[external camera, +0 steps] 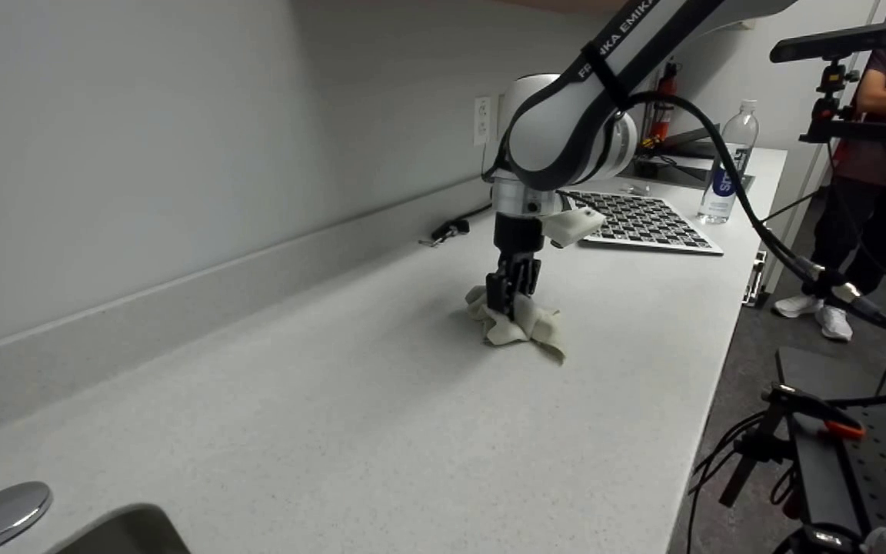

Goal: Wipe the counter with the cloth

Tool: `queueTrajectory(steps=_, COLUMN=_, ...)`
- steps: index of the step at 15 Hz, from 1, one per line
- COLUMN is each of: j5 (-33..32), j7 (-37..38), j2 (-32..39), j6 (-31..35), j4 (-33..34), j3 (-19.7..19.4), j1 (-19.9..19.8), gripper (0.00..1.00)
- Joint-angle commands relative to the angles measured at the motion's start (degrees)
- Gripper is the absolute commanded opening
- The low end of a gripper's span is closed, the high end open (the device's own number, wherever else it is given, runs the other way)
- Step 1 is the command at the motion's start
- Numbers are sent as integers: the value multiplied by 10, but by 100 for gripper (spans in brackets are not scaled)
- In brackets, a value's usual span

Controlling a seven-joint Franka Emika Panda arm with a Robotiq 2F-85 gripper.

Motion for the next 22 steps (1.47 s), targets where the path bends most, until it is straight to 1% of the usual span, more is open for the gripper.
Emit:
queueTrajectory(steps=1, j5=-27, j7=-3, j2=31, j6=-50, j4=52, j3=5, j1=29, gripper=4)
queueTrajectory(steps=6, j5=-40, j7=-14, j2=36, j6=-75, j4=70, j3=14, j1=48, gripper=4)
queueTrajectory(steps=13, j5=-42, j7=-24, j2=24, j6=-61, j4=50, j3=21, j1=57, gripper=4)
queueTrajectory(steps=17, j5=-41, j7=-23, j2=16, j6=-55, j4=42, j3=17, j1=54, gripper=4)
queueTrajectory(steps=22, j5=-65, j7=2, j2=7, j6=-53, j4=31, j3=-5, j1=64, gripper=4)
